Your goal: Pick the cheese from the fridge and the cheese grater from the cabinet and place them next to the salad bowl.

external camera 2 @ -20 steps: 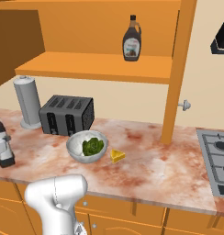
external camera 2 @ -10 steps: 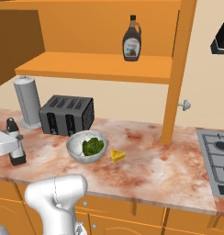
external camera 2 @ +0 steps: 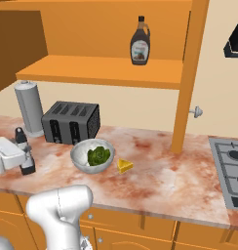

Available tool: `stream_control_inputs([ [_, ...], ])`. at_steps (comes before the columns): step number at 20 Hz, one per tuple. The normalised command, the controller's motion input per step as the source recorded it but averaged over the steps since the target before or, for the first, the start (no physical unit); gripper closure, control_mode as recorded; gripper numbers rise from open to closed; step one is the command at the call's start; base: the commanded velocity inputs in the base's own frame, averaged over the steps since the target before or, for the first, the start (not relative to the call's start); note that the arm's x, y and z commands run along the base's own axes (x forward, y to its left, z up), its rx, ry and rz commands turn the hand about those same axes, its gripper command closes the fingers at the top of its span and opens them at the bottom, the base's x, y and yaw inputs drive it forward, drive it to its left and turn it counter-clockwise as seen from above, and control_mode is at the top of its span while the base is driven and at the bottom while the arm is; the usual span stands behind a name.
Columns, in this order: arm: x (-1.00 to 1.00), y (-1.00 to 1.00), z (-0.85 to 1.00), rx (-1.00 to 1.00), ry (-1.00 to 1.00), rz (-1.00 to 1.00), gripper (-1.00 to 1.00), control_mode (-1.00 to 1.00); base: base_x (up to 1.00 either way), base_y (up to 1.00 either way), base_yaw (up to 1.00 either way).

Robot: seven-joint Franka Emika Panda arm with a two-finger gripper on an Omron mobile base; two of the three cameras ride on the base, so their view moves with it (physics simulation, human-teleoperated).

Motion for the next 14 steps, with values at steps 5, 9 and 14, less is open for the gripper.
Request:
stream_control_inputs([
  [5,0.30,-0.33,-0.21,0.00,-0.07,0.00,1.00,-1.00,0.00,0.00,0.00],
  [9,0.19,-0.33,-0.16,0.00,-0.03,0.00,1.00,-1.00,0.00,0.00,0.00],
  [14,0.09,-0.18,-0.19,0.00,-0.05,0.00,1.00,-1.00,0.00,0.00,0.00],
])
